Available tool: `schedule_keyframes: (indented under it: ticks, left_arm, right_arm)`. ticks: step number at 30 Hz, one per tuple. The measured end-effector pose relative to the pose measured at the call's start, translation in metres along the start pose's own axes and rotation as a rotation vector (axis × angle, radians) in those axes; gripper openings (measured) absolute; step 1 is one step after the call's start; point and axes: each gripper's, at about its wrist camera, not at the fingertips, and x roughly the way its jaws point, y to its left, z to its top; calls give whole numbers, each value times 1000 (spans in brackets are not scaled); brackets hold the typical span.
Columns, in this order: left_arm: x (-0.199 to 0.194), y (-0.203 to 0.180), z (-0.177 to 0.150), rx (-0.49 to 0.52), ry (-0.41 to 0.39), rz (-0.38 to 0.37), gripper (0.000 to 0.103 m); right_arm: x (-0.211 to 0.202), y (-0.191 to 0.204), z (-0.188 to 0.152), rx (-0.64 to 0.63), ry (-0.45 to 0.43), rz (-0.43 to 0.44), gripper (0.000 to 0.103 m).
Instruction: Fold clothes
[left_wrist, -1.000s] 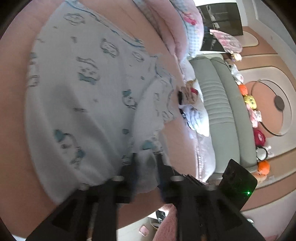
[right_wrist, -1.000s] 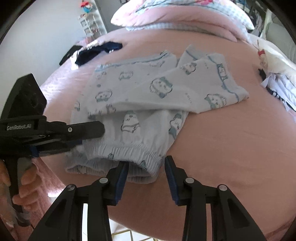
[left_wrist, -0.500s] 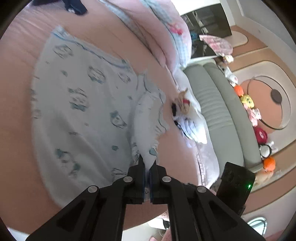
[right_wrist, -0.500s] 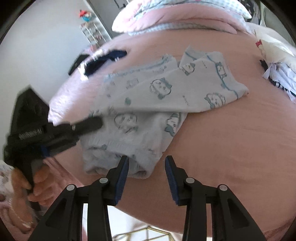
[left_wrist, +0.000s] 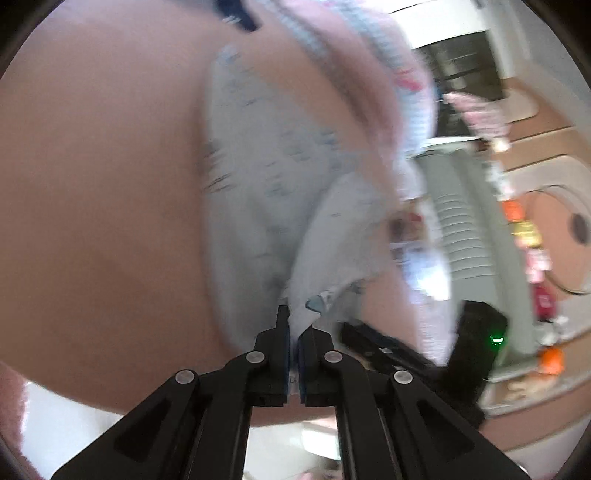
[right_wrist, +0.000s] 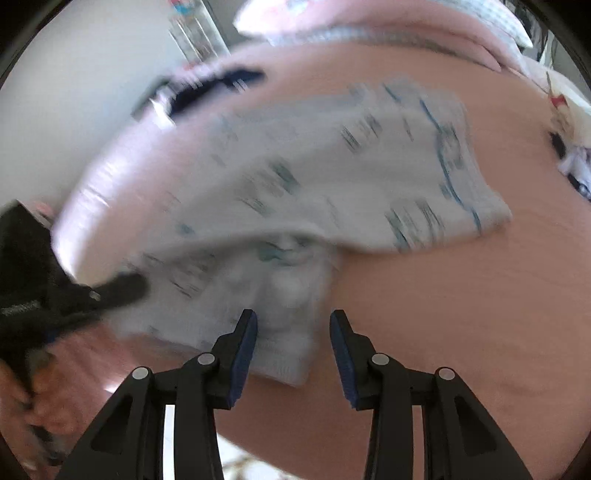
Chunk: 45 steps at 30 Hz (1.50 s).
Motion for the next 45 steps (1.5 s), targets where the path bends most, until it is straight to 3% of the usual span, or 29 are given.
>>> schedule_keyframes:
  ticks: [4,8,13,16,20,24,28,31,34,36,38,41,45]
  left_arm:
    - [6,-8,-4,72,20,98,6]
    - [-5,-26,-3,111,-7,163,6]
    - [-31,-60,-8,261,-139,119,6]
    - [-16,-66,-13,285,-98,93,7]
    - [12,-42,-15,221,5,232,8]
    - [-1,-10,-6,32,19,214,10]
    - [20,-59,1,209,1,193,10]
    - [38,-99,7,357,-12,178,12]
    - [55,-139,13,506,-26,161,29]
    - [67,-165,17,604,-36,149,48]
    - [101,-186,15,670,-17,156,49]
    - [154,-212,10,747,15,179,49]
    - [192,-231,3,804,27,204,49]
  right_arm:
    - [-5,-24,-7,88,20,60,44]
    - [-21,-35,-12,96,-11,-6,44]
    - [-44,-23,-7,65,-128,61,46]
    - [-34,0,-7,-3,-125,80,46]
    - [0,0,-18,-25,-39,16,46]
    - [-21,-25,-22,58,-50,67,47]
    - [-49,-75,-23,220,-66,8,48]
    - [-69,-117,-5,333,-70,-5,48]
    - [-84,-137,19,303,-99,-49,48]
    - [-90,-148,35,260,-117,-95,48]
    - [-91,-154,38,225,-134,-148,49]
    - [-80,-167,33,296,-139,-137,49]
    - [-66,-194,13,464,-84,-21,49]
